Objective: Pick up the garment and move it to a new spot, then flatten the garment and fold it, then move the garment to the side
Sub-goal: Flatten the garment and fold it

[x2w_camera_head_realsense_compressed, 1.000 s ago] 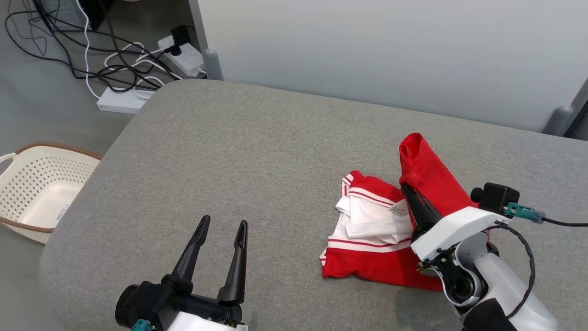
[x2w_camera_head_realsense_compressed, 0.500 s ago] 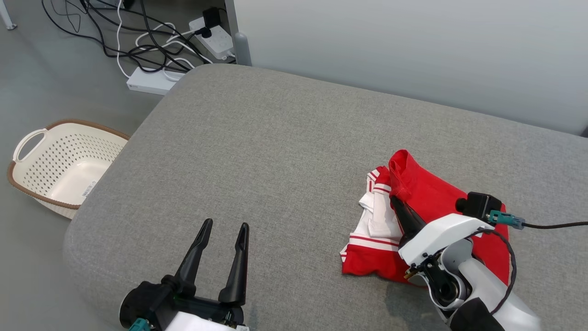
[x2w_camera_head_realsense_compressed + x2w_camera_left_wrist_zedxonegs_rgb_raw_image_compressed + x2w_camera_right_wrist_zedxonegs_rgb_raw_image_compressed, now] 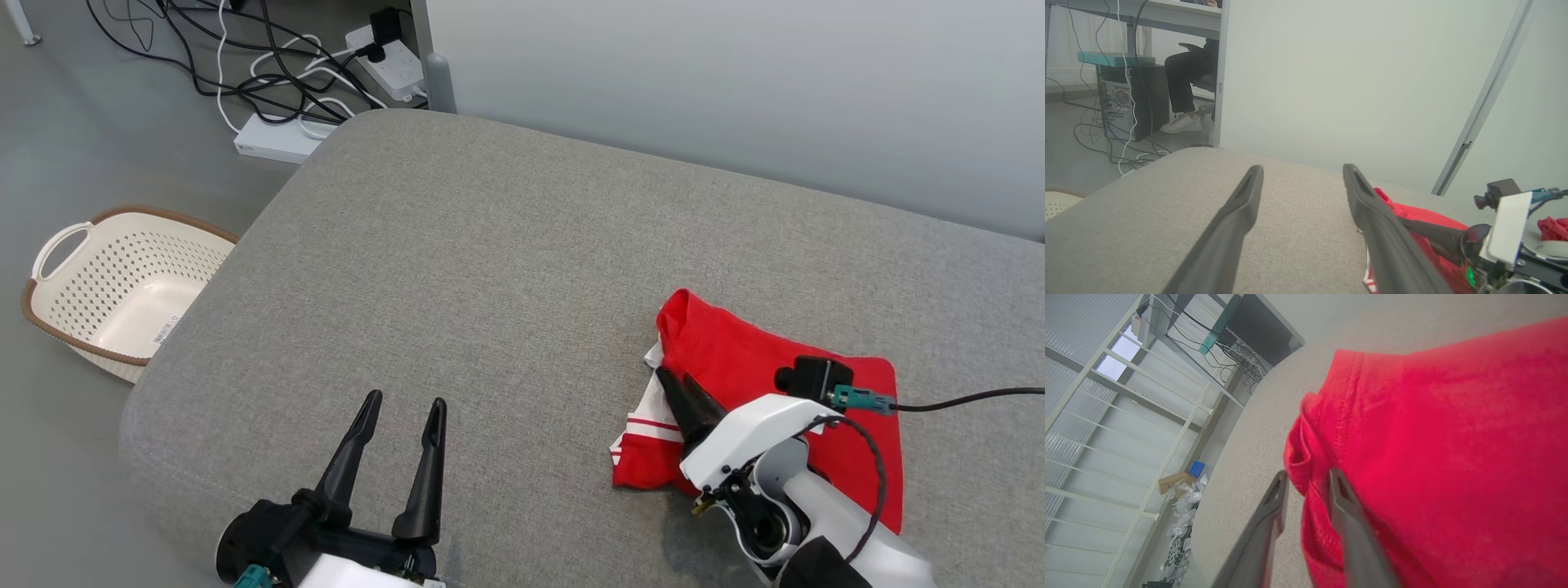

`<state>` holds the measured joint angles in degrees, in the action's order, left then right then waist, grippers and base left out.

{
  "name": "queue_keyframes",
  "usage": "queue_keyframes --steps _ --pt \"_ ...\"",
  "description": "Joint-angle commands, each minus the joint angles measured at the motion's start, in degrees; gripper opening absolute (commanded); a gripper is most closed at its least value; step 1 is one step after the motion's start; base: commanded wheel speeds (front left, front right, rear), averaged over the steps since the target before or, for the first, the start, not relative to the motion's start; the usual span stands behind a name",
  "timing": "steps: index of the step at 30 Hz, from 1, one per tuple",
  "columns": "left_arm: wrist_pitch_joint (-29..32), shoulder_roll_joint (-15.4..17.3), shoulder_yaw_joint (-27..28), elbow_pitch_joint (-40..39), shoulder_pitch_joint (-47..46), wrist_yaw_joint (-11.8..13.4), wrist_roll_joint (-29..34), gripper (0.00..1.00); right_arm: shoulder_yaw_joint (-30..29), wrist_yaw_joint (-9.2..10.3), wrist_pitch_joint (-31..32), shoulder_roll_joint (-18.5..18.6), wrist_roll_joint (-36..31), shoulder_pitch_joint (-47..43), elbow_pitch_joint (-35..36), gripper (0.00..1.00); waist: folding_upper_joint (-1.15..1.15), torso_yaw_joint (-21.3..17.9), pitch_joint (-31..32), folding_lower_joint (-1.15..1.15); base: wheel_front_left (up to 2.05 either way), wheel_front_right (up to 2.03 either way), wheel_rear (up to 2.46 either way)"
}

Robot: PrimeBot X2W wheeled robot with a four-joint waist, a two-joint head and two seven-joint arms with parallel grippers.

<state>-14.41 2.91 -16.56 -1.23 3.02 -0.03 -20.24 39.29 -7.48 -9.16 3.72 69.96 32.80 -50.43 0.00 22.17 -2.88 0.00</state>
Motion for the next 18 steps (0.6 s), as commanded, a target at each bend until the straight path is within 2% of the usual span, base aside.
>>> queue_keyframes --steps 1,5,8,12,15,16,18 --pt "-0.6 0.0 1.8 -1.5 -2.9 -0.6 0.4 1.0 2.2 -0.01 -1.2 -0.8 1.7 1.7 1.2 1.0 0.0 0.0 0.0 0.0 0.0 0.0 0.0" --pt "-0.6 0.0 2.5 -1.6 -2.5 -0.4 0.9 1.0 4.9 -0.01 -3.0 -0.8 3.6 2.6 1.8 1.0 0.0 -0.6 0.3 0.0 0.0 0.0 0.0" --pt "-0.6 0.0 3.0 -1.6 -2.2 -0.2 1.3 1.0 6.3 -0.01 -4.6 -0.8 2.7 3.7 2.3 1.0 0.0 -1.8 0.7 0.0 0.0 0.0 0.0" --pt "-0.6 0.0 3.3 -1.4 -2.2 0.6 1.2 1.0 7.8 -0.01 -5.7 0.7 -5.4 5.3 1.3 1.0 0.0 -4.2 1.3 0.0 0.0 0.0 0.0" --pt "-0.6 0.0 3.9 -0.8 -2.1 1.5 1.1 1.0 4.0 -0.01 -5.8 2.9 -14.7 4.9 2.3 1.0 0.0 -6.8 1.9 0.0 0.0 0.0 0.0" --pt "-0.6 0.0 3.9 -0.8 -2.1 1.5 1.1 1.0 4.0 -0.01 -5.8 2.9 -14.7 4.9 2.3 1.0 0.0 -6.8 1.9 0.0 0.0 0.0 0.0" --pt "-0.6 0.0 4.4 0.1 -2.0 2.3 1.2 1.0 -0.3 -0.01 -5.8 3.6 -20.1 3.0 3.8 1.0 0.0 -8.7 2.5 0.0 0.0 0.0 0.0"
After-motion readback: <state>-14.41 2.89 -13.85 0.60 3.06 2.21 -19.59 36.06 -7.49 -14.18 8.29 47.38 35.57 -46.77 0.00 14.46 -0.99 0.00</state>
